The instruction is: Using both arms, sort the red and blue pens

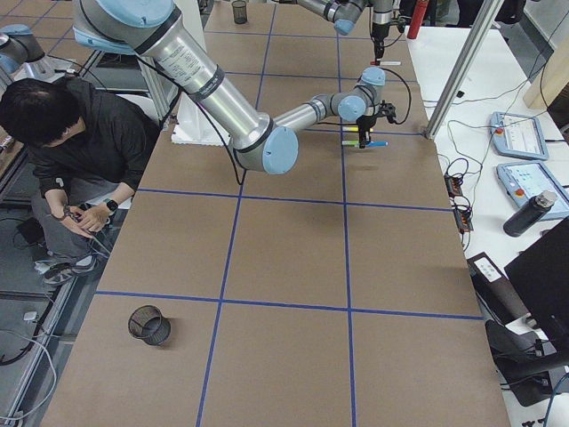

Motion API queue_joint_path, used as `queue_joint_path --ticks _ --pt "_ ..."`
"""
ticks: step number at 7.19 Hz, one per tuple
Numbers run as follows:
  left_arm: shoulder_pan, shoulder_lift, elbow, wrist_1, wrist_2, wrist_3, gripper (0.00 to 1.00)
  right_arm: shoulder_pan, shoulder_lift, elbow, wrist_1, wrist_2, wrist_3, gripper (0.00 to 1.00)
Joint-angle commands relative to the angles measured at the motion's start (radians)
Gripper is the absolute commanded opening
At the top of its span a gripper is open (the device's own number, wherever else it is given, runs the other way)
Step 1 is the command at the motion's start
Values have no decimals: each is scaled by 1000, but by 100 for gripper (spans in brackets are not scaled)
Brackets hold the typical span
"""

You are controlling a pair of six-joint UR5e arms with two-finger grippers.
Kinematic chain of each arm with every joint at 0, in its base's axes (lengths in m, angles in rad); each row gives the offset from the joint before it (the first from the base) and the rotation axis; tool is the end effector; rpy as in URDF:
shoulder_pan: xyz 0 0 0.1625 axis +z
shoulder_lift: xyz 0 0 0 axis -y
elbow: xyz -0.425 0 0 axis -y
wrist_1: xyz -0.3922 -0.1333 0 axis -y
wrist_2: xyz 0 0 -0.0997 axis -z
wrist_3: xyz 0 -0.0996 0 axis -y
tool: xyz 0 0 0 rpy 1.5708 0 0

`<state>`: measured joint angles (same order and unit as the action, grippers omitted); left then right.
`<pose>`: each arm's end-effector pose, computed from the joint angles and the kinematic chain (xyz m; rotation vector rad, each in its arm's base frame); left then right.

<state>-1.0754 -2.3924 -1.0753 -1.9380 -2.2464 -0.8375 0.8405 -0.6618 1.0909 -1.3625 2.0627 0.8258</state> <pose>0.3221 -0.7456 0.3224 0.1229 0.9192 -0.0832 -0.4856 -0.6716 0.2717 0.1112 -0.7758 -0.0662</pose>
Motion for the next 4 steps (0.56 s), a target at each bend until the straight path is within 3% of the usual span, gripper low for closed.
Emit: queue_joint_path --ticks 1,4 --pt "-50 39 -12 5 -12 85 0 78 -31 84 -174 2 -136 0" --pt "-210 143 -12 45 -1 396 0 150 -122 122 -260 -71 -314 0"
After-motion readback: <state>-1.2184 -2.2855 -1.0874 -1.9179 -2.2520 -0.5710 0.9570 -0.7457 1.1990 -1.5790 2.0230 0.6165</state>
